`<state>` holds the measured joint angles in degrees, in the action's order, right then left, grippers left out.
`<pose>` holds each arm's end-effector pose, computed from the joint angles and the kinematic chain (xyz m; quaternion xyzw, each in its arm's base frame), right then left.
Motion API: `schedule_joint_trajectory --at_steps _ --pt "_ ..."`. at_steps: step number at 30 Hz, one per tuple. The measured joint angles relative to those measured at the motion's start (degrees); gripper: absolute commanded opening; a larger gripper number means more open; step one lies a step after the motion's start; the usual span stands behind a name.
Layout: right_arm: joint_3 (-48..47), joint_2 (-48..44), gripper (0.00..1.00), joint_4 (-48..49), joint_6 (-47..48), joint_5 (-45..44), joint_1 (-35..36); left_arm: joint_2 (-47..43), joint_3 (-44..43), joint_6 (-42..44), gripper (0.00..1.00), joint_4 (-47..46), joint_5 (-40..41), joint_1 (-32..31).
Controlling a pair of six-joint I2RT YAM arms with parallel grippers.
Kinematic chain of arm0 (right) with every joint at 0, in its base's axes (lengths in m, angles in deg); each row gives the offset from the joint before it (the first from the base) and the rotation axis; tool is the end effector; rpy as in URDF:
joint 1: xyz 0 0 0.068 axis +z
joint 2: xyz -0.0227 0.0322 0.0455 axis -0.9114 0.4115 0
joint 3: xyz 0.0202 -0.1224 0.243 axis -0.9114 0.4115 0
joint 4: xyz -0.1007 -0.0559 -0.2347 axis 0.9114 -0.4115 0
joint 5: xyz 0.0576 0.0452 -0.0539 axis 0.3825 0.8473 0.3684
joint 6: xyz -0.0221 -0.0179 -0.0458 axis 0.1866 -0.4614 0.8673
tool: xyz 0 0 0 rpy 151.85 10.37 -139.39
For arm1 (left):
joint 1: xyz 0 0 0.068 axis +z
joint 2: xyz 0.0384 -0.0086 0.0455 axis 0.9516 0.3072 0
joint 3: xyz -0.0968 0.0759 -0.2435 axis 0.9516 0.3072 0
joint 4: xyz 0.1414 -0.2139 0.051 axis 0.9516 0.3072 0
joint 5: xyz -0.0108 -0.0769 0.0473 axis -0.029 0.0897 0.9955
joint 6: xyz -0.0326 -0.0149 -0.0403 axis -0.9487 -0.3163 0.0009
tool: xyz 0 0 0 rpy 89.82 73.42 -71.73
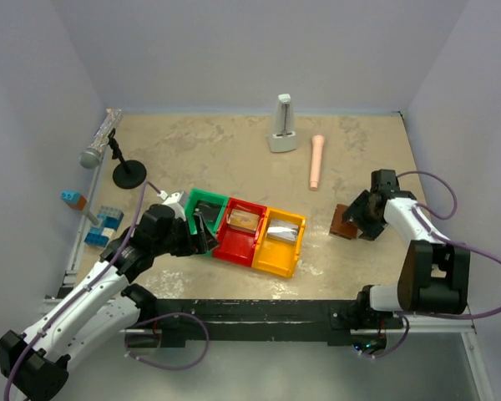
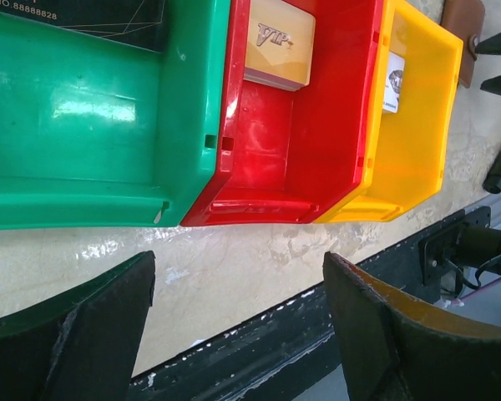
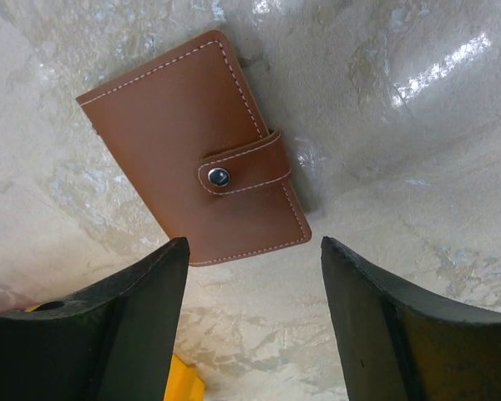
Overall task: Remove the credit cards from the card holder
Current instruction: Pick up the card holder from the center of the board.
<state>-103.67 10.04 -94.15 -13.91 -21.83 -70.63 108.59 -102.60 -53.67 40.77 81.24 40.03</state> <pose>0.2393 -0.0211 0.1912 0.3804 0.9065 0.0499 0.1763 0.1284 -0.0864 0.2405 -0.0532 0.9078 -0.3008 0.2874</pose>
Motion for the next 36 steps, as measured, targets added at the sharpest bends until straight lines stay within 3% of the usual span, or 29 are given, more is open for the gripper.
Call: schedule_joint_trajectory --at_steps 11,19,21,23,27,36 --pt "-1.2 4.4 0.64 -0.2 -2.0 0.3 0.0 -2.8 0.9 -0.2 0.84 -0.3 -0.2 0.0" --pt "-2.6 0.2 0.72 -2.4 -0.6 -3.0 0.0 -3.2 1.5 -0.3 0.84 -0.3 -0.5 0.0" --pt "-4.3 -1.1 0.67 -3.2 0.4 -3.7 0.0 -3.3 1.8 -0.4 0.84 -0.7 -0.6 0.0" --pt "-7.4 -0.8 0.52 -3.8 1.2 -4.3 0.0 -3.2 2.2 -0.4 0.83 -0.9 -0.6 0.0" --pt "-13.4 3.9 0.35 -3.8 1.9 -4.7 0.0 -2.9 2.3 -0.4 0.83 -0.8 -0.8 0.0" --pt "-22.2 16.7 0.42 -7.0 0.5 -4.8 0.0 -5.1 2.3 -0.4 0.82 1.0 -0.5 0.0"
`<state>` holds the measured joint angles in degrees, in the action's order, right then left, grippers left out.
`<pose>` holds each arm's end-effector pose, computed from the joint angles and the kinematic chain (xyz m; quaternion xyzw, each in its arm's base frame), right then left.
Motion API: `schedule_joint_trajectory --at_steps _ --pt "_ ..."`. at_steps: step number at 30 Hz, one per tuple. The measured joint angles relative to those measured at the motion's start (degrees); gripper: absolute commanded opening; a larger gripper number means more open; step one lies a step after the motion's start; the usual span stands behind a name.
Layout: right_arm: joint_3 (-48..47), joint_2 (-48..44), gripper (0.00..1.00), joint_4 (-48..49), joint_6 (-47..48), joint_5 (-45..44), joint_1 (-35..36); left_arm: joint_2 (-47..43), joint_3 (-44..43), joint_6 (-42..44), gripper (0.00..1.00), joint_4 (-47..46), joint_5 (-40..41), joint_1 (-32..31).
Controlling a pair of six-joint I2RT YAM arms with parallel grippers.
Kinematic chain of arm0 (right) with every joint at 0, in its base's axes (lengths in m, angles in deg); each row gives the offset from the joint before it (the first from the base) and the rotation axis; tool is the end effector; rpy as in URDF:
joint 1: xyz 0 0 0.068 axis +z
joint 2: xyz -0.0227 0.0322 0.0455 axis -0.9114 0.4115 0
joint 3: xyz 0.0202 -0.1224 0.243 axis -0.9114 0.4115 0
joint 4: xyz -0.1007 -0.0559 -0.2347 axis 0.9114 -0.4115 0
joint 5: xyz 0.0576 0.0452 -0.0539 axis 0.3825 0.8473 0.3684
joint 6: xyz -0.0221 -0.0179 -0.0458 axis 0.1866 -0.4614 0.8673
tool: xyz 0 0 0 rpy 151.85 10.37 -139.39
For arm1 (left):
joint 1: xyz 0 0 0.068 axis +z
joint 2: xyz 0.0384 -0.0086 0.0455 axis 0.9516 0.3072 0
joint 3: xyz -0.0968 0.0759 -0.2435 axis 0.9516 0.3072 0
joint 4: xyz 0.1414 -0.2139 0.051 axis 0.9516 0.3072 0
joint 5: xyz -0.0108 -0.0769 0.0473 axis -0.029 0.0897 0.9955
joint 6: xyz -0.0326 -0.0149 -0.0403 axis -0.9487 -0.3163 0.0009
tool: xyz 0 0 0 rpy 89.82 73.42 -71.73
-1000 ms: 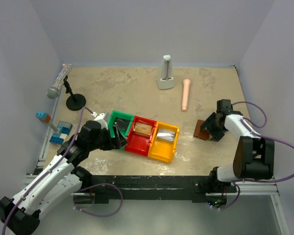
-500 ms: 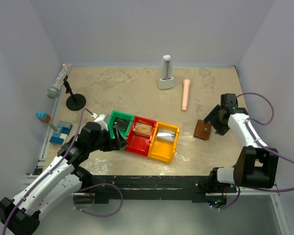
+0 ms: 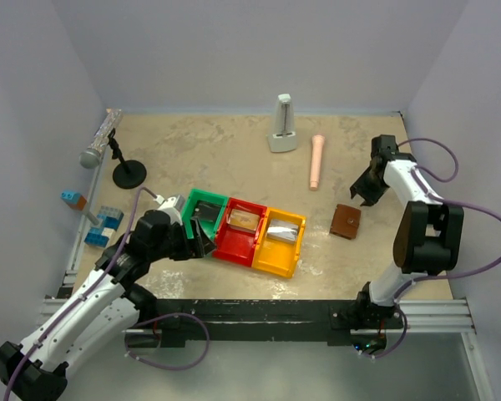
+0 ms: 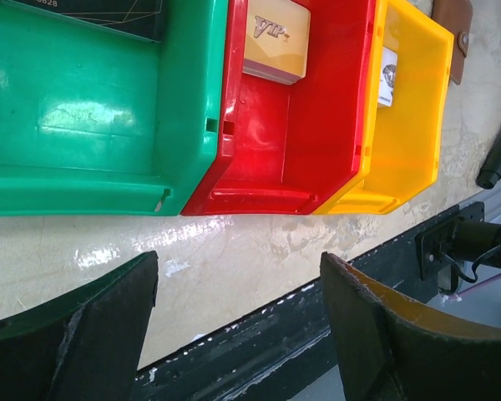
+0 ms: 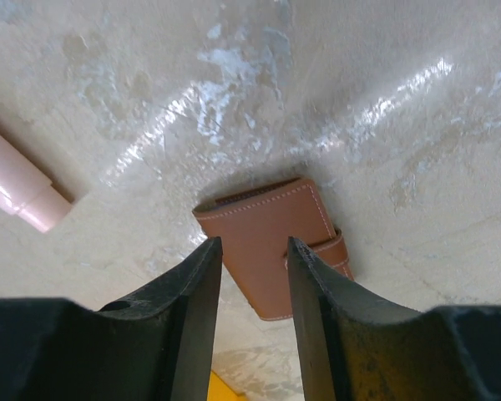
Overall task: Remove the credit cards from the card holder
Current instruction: Pick up the card holder from the center of the board.
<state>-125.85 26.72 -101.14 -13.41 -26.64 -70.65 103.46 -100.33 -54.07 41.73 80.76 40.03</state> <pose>0.3187 -0.0310 0.2199 0.3836 0.9065 0.0057 0.1766 0.1163 -0.0792 0.2374 -0.0528 0.9007 -0.3134 0.2961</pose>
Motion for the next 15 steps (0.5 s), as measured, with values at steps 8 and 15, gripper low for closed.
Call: schedule_joint_trajectory --at_steps 8,15 --pt "-6.3 6.2 0.41 -2.8 0.1 -1.5 0.0 0.4 0.0 0.0 0.81 0.6 0.1 0.0" --pt "-6.4 7.4 0.51 -5.4 -1.0 -2.5 1.5 1.6 0.0 -0.6 0.8 0.0 -1.4 0.0"
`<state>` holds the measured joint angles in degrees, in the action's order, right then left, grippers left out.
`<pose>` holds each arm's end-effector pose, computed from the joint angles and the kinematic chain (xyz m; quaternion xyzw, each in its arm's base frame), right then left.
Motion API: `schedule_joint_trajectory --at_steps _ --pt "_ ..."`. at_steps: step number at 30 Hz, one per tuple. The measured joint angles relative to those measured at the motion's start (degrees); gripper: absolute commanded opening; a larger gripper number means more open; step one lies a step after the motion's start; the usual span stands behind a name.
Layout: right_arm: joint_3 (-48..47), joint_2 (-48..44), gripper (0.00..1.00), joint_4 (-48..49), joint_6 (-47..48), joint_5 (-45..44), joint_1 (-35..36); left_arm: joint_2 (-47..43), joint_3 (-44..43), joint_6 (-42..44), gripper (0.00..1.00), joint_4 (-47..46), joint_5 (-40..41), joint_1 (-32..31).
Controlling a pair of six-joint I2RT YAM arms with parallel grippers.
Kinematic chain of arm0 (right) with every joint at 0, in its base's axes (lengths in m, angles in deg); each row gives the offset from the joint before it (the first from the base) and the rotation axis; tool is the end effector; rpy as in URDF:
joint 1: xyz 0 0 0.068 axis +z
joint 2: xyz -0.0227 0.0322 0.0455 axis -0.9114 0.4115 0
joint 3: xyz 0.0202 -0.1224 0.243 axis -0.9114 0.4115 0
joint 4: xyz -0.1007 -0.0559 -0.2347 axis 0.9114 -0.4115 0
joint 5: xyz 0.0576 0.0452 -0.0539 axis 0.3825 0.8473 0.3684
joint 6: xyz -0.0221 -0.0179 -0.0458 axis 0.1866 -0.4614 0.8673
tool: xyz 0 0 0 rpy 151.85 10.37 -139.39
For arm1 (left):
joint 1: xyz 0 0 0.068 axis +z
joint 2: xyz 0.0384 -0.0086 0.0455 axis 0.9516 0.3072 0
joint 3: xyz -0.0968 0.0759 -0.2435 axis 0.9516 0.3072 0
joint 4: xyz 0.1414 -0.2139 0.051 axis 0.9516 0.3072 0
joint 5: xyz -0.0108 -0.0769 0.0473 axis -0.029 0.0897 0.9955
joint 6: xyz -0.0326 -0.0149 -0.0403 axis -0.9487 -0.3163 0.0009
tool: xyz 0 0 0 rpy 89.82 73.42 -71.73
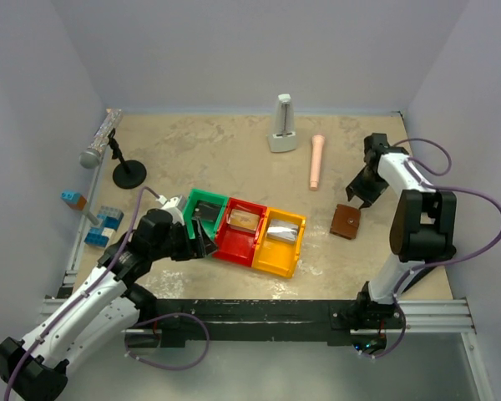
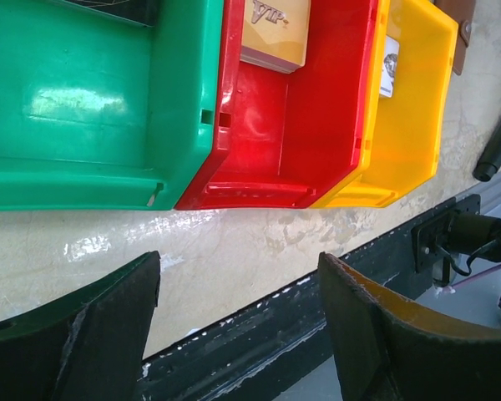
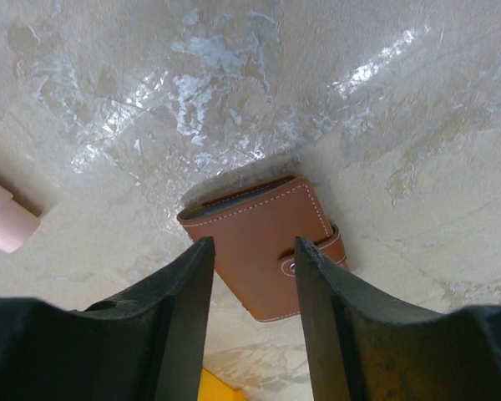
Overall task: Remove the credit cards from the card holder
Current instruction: Pick up the card holder from the center of the board.
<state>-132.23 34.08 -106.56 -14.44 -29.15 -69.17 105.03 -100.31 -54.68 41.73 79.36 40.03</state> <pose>0.3401 -0.0256 0.2081 0.3824 0.9142 -0.0291 0.1311 0.1186 -0.0816 0.2340 -0.0540 0.9057 -0.3162 0.2771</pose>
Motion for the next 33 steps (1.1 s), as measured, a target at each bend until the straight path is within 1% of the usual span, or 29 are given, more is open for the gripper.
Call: schedule_joint_trajectory --at_steps 3,6,14,15,17,18,19,20,21,22,25,26,29,33 --pt "0.7 -0.7 0.56 -0.2 -1.9 -0.2 0.8 0.0 0.0 -0.4 0.8 -0.5 -0.7 0.0" --pt "2.3 -2.0 0.59 -0.4 -3.6 -0.7 1.7 -0.4 0.2 -0.5 0.8 -0.9 -1.5 0.0" --pt "3.4 -3.5 0.62 -1.9 -6.4 -4.3 4.9 -2.5 1.6 -0.5 0.8 -0.7 -2.6 0.0" --pt "3.9 -3.9 0.65 -1.6 -6.4 -4.5 5.3 -2.7 1.6 -0.4 0.8 -0.7 -2.7 0.0" --pt "5.8 -5.8 0.76 -0.2 -6.1 -4.9 6.1 -3.3 1.6 -0.4 0.89 -0.6 -2.9 0.0" --pt "7.5 -7.7 0.85 1.4 -5.4 -5.2 6.6 -3.7 1.6 -0.3 0.93 -0.6 -3.0 0.0" --pt "9.6 -10.2 0.99 2.9 -4.6 -5.8 7.1 -3.8 1.6 -0.1 0.96 -0.6 -3.2 0.0" --pt "11.7 -11.8 0.99 4.6 -3.6 -6.2 7.4 -4.0 1.6 0.1 0.96 -0.6 -3.4 0.0" --pt "13.4 -16.3 0.99 5.8 -2.6 -6.3 8.0 -4.1 1.6 0.3 0.96 -0.7 -3.7 -0.1" --pt "14.3 -18.7 0.99 6.9 -1.7 -6.4 8.3 -4.1 1.6 0.3 0.96 -0.9 -4.0 -0.3" --pt "15.0 -24.6 0.99 9.9 1.2 -7.7 8.7 -2.7 1.5 0.9 0.96 -1.5 -4.3 -2.4" --pt "14.8 -25.3 0.99 10.5 1.6 -8.2 8.7 -1.7 1.1 1.1 0.95 -1.6 -4.2 -3.5" --pt "13.4 -25.6 0.99 10.8 2.5 -11.0 8.7 2.9 -2.1 1.4 0.94 -1.8 -2.7 -8.7" --pt "13.9 -26.4 0.98 10.8 2.6 -13.5 8.7 11.2 -9.4 2.5 0.91 -2.7 1.0 -16.1"
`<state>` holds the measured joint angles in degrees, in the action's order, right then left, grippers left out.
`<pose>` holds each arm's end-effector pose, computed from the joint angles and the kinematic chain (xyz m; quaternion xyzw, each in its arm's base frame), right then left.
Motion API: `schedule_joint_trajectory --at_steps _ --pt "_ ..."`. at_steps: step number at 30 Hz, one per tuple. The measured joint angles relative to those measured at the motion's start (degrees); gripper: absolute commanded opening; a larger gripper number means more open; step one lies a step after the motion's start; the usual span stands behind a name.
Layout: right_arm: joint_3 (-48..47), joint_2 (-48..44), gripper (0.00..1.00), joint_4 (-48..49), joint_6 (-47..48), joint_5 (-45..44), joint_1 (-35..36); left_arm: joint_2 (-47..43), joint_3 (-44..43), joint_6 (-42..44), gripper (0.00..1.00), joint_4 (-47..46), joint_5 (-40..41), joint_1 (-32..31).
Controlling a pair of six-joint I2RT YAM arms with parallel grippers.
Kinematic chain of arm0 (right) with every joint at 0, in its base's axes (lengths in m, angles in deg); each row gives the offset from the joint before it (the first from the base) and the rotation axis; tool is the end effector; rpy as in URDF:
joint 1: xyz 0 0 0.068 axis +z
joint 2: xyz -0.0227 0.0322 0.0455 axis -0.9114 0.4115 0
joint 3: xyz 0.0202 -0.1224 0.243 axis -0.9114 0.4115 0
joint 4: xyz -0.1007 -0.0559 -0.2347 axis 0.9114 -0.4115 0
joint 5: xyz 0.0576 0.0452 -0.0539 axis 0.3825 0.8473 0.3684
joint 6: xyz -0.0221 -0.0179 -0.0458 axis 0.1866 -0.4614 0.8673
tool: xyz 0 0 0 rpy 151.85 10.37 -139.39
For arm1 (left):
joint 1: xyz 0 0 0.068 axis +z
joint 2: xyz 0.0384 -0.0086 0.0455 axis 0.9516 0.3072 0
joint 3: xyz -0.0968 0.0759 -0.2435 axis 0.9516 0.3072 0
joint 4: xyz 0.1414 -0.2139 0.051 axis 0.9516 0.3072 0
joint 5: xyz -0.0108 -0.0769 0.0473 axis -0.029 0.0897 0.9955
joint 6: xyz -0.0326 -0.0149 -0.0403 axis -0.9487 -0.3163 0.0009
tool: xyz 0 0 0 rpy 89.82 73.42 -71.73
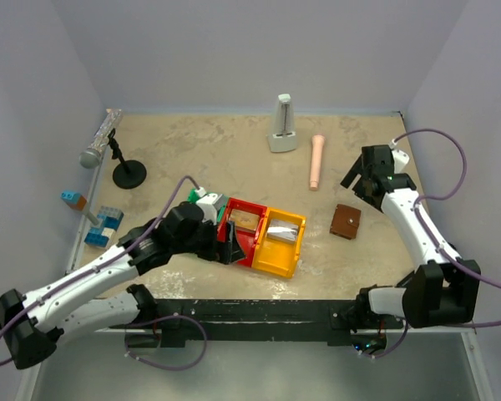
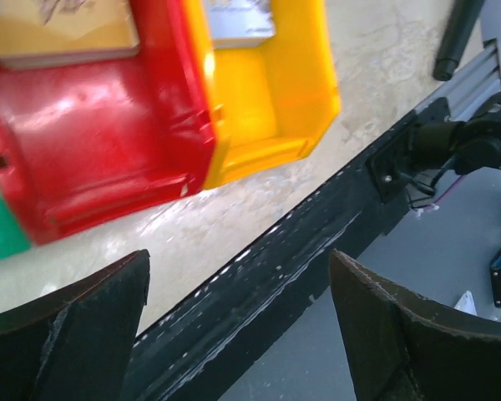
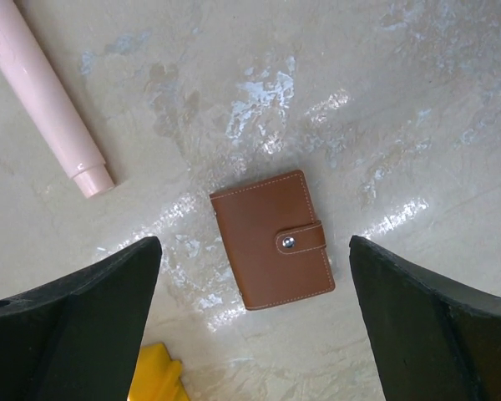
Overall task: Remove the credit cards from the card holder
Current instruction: Pick up the card holder from the center of the board.
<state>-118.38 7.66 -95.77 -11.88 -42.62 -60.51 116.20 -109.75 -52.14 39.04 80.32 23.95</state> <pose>0.2662 0.0111 0.2787 0.3230 0.8771 -0.0501 0.3521 0.1167 -0.1387 0.2651 0.0902 0.8999 -0.3466 0.2491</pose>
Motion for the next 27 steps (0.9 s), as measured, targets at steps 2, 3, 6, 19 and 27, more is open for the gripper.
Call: schedule_joint_trajectory --at_steps 2,3,6,19,27 --pt "1.9 -2.7 0.98 1.0 -0.2 0.0 0.0 5.3 -4.9 0.3 0.89 -1.3 1.1 -2.5" --pt "3.0 -4.5 0.98 1.0 -0.4 0.0 0.0 8.1 -7.2 0.3 0.89 -1.9 1.6 -3.2" --pt "5.2 -9.7 0.98 0.8 -1.3 0.2 0.0 16.6 -13.9 0.5 0.83 -4.3 2.4 -3.9" --pt "17.1 -38.9 0.95 -4.5 -5.0 4.7 -0.8 50.4 -39.9 -1.2 0.77 -15.7 1.4 -7.5" --pt "20.9 -47.8 0.95 -10.6 -6.6 6.3 -0.8 69.1 -61.0 -1.7 0.72 -15.5 -1.7 -9.8"
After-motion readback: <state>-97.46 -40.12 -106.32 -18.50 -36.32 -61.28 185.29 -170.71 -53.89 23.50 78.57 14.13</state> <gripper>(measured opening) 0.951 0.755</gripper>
